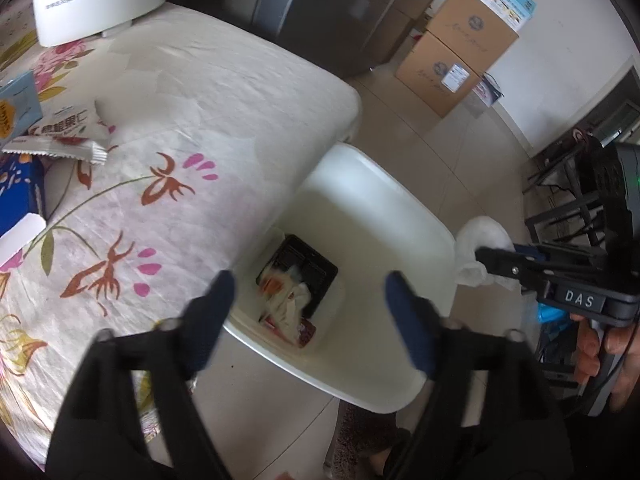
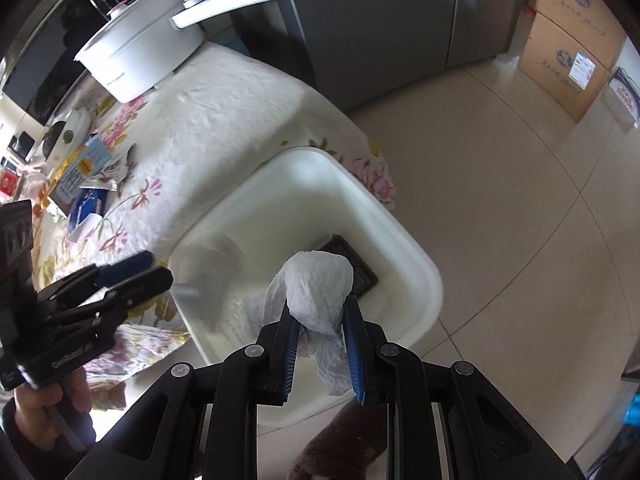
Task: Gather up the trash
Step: 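Carry the bag and tissue over the white bin and open both tools, then move both open tools back over the table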
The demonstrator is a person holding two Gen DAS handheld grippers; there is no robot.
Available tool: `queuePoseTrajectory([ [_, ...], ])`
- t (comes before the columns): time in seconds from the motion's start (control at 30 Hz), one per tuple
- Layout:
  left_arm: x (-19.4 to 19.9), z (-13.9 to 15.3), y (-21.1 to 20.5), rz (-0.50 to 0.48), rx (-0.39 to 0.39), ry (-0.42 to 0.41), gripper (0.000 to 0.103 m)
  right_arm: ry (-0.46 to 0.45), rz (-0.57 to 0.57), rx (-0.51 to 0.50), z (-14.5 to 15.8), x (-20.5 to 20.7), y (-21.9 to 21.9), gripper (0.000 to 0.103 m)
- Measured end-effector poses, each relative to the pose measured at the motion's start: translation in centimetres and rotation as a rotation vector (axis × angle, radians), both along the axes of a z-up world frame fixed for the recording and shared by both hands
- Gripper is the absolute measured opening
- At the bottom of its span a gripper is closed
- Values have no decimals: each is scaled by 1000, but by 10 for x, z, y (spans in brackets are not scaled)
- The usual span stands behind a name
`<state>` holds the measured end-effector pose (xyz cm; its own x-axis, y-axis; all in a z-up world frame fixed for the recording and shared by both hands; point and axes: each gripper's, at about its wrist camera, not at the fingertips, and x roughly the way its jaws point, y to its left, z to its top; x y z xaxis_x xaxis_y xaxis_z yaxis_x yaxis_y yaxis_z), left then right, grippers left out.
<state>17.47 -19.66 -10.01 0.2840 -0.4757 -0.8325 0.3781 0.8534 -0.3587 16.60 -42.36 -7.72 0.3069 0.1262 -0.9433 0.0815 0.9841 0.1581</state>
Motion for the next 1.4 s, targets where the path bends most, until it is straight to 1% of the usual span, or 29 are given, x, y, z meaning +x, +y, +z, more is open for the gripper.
queuePoseTrajectory([
  [0.07,-1,2,3,-5,15,-1,82,-2,-4,1,1,0,-2,23],
  [0.1,-2,3,4,-8,25,-2,85,-3,-3,2,1,0,-3,24],
  [0.13,-4,5,6,-7,41,-9,91,-4,-2,0,1,0,-3,24],
  [0.2,-9,8,10,4,90,-33,98,-3,-1,-2,0,1,-1,24],
  [0.27,-12,9,15,8,109,-43,98,-2,2,-7,0,2,1,25],
  [0.4,-15,12,27,37,113,-54,99,-10,8,-15,1,2,5,26],
  [0.43,-16,15,33,45,115,-60,100,-16,8,-20,3,2,7,35],
  [0.47,-16,15,35,51,115,-64,100,-20,-1,-24,4,2,8,48],
  [0.5,-17,17,37,57,115,-68,101,-28,-13,-21,6,1,8,55],
  [0.53,-19,19,42,62,115,-73,101,-34,-19,-9,7,2,9,64],
  [0.57,-18,18,43,67,115,-76,102,-42,-22,1,9,2,10,66],
  [0.77,-21,26,61,99,117,-91,102,-47,-13,-13,13,5,21,70],
  [0.9,-24,34,83,136,122,-111,102,-53,-1,-21,17,8,33,71],
  [1.07,-27,40,116,199,147,-139,102,-86,37,-39,28,14,59,76],
  [1.4,-33,46,193,356,170,-154,102,-102,115,-30,34,31,123,77],
])
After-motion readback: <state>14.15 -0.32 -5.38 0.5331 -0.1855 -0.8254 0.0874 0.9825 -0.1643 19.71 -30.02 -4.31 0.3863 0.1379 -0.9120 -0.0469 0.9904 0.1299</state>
